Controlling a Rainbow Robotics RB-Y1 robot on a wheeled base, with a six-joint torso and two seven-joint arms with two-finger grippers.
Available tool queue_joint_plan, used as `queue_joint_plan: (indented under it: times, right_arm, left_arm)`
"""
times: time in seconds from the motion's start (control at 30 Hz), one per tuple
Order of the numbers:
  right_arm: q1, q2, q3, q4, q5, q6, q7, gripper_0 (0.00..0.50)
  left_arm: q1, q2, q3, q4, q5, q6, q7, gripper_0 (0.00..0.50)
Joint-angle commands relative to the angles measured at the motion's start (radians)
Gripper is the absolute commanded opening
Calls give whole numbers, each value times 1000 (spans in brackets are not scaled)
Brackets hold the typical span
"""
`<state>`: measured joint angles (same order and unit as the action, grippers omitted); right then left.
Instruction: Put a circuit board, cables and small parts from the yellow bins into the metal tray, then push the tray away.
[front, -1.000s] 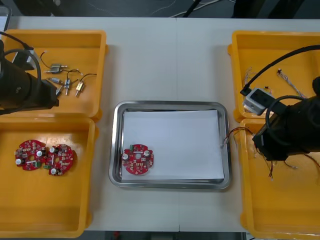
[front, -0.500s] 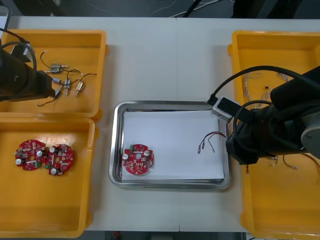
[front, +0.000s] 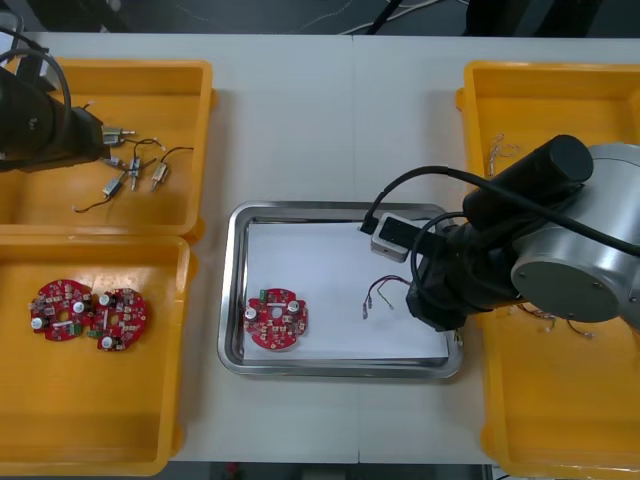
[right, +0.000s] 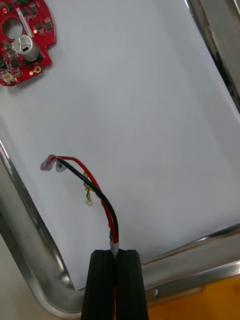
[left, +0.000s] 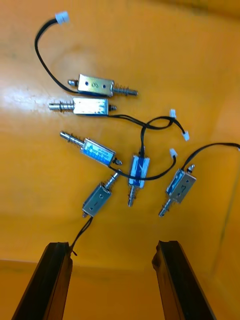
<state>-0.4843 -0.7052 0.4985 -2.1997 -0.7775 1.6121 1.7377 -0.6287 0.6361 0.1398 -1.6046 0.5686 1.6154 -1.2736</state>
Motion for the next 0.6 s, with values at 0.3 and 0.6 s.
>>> queue_joint_plan:
  times: [0.3, 0.6]
  right_arm:
    - [-111, -30, 195, 78, 49, -92, 99, 0]
    - [-135, -7, 281, 141, 87, -146, 120, 0]
  left_arm:
    - [-43, 65, -6, 6, -9, -17, -115, 500]
    - [-46, 65, -51, 91, -16, -104, -191, 500]
